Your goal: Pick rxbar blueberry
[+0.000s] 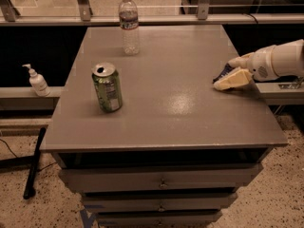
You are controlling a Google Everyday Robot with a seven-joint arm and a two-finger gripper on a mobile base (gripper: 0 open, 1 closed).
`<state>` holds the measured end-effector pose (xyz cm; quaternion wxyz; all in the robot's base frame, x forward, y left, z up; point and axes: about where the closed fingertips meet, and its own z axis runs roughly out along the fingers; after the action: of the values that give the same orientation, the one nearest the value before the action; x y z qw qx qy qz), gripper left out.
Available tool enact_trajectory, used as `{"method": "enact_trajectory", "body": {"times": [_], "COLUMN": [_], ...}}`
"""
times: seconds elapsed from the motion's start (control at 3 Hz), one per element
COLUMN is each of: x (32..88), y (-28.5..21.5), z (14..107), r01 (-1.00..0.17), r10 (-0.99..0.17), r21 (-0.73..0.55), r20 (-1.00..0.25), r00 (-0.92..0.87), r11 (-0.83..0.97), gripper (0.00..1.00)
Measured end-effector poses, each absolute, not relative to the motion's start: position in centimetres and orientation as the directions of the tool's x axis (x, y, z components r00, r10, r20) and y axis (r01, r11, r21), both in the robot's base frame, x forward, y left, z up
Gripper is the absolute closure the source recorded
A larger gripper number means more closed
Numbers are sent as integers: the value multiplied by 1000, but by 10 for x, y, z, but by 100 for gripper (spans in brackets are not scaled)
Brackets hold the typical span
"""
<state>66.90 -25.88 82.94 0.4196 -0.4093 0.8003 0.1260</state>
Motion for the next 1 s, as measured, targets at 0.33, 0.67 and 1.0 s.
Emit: {"method": "enact_trajectory", "body": {"times": [0.33, 0.67, 1.0], "x": [670, 667, 658], "y": [-259, -252, -237], "z": [834, 847, 870], "r01": [-763, -783, -814], "r10": [-540, -540, -533], "r21": [-134, -132, -128], "r20": [-782, -792, -811], "r00": [-310, -285, -243], "r11": [633, 608, 566], "gripper": [65, 88, 100]}}
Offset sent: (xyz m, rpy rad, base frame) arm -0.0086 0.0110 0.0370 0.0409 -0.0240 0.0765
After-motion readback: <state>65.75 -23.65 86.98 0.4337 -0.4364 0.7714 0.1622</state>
